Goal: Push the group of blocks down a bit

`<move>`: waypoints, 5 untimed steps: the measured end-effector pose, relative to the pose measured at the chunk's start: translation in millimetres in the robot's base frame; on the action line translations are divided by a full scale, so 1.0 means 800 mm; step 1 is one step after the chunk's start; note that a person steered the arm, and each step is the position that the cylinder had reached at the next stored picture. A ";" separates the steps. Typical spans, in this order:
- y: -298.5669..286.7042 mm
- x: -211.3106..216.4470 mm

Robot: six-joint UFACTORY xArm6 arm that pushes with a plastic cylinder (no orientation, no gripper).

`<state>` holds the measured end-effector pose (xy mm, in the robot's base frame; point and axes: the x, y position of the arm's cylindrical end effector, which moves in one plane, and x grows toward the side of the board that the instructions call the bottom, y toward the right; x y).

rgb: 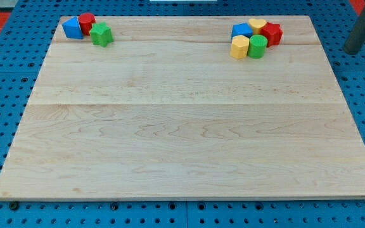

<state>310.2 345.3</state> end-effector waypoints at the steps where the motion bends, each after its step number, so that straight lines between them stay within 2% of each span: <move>1: -0.002 0.002; 3: -0.004 0.001; 5: -0.016 -0.068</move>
<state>256.0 332.3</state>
